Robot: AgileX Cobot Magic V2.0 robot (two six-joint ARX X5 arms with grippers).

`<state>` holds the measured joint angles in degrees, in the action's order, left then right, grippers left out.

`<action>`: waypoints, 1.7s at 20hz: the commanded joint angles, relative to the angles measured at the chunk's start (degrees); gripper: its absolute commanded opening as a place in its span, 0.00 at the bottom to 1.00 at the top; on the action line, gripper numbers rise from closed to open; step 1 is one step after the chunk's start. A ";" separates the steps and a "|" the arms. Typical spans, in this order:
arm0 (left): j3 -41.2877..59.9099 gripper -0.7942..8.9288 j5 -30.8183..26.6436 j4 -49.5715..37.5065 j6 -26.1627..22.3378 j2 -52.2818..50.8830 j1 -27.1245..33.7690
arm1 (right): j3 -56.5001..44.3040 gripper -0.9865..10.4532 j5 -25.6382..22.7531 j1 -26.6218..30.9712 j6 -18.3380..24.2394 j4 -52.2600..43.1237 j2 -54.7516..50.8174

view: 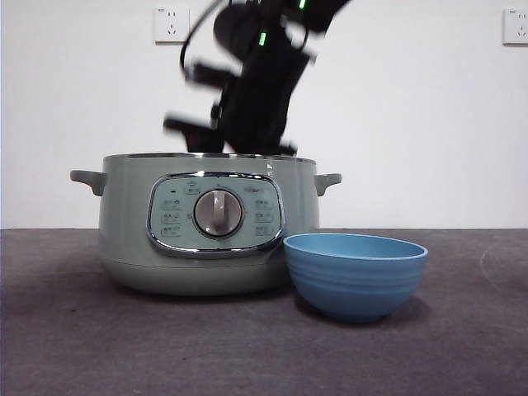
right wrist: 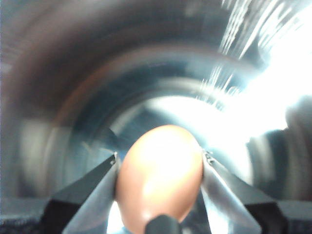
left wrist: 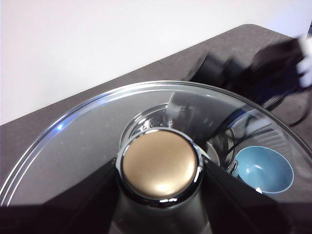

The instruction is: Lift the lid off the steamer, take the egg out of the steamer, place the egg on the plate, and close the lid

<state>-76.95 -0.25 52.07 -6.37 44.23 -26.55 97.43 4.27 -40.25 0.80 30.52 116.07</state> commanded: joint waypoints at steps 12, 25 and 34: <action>-1.22 0.07 0.57 -2.99 0.39 -0.68 0.00 | -7.23 0.07 -2.47 4.70 3.32 26.95 -34.18; -1.22 0.07 0.79 -2.43 0.39 -0.66 0.00 | -40.22 0.07 1.81 5.07 2.01 -1.42 -33.18; -1.22 0.07 0.76 -1.36 0.37 -0.66 0.00 | -42.36 0.07 1.81 5.05 2.05 -8.41 -21.59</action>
<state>-76.95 0.45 53.36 -6.37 44.23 -26.57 55.57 6.00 -35.16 3.38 22.52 94.15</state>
